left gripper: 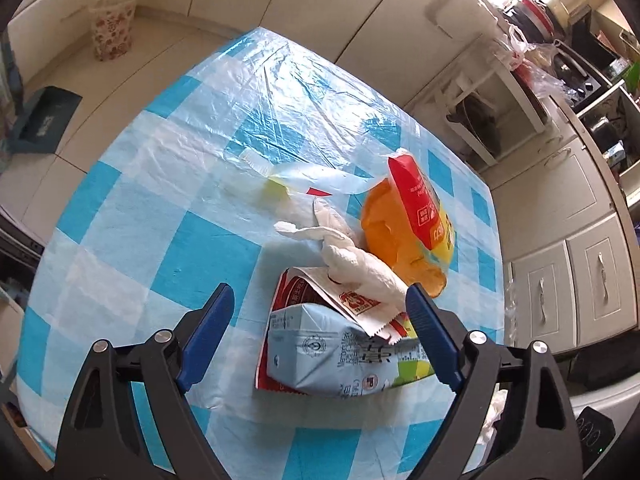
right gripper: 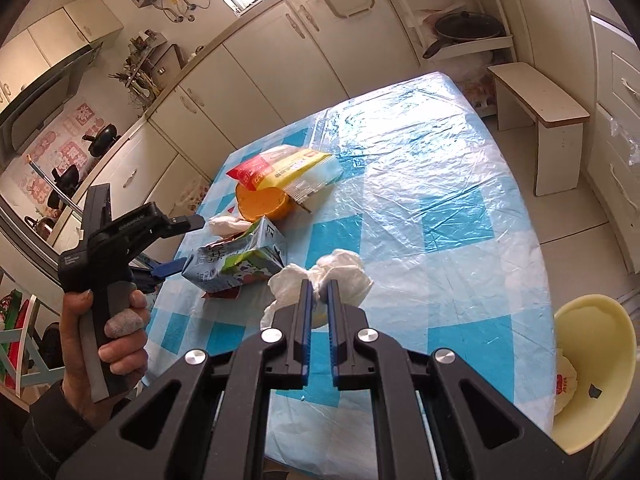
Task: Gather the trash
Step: 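Grasp the milk carton with the left tool while the right tool holds the tissue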
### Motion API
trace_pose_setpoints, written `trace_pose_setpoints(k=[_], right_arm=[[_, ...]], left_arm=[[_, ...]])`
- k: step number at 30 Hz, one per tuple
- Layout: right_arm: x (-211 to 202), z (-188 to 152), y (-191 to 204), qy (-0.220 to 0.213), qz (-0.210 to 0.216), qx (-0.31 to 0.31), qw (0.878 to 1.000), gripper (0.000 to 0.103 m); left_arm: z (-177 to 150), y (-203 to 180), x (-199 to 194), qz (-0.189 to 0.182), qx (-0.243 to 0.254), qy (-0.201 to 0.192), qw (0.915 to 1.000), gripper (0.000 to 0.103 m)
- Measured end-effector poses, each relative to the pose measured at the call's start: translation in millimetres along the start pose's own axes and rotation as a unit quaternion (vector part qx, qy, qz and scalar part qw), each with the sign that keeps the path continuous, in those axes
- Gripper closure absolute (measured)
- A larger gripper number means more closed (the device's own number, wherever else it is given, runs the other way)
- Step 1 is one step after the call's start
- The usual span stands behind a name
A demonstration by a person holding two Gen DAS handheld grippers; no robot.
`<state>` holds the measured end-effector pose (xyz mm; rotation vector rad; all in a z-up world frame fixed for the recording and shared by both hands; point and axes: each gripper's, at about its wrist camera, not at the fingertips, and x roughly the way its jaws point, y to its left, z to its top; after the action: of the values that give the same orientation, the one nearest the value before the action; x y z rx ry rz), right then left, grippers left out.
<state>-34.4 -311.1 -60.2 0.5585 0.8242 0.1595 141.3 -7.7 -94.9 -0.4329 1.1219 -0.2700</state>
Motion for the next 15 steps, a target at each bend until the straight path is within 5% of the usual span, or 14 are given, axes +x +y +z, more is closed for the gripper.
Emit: trace_pose_setpoints(k=[6, 11, 13, 15], right_arm=[[-2.2, 0.5, -4.3, 0.002, -0.004, 0.003, 1.000, 0.095], [-3.7, 1.9, -4.8, 0.001, -0.005, 0.004, 1.000, 0.095], [-5.3, 2.5, -5.1, -0.001, -0.005, 0.004, 1.000, 0.095], [-7.1, 2.7, -5.2, -0.003, -0.004, 0.004, 1.000, 0.095]], left_arm=[[2.3, -9.6, 5.3, -0.026, 0.015, -0.007, 0.9995, 0.019], [-10.7, -17.2, 19.1, -0.014, 0.036, 0.074, 0.9965, 0.019], [-23.1, -17.6, 20.7, -0.041, 0.039, 0.122, 0.9908, 0.019], [-27.4, -23.4, 9.3, -0.051, 0.059, 0.115, 0.9903, 0.019]])
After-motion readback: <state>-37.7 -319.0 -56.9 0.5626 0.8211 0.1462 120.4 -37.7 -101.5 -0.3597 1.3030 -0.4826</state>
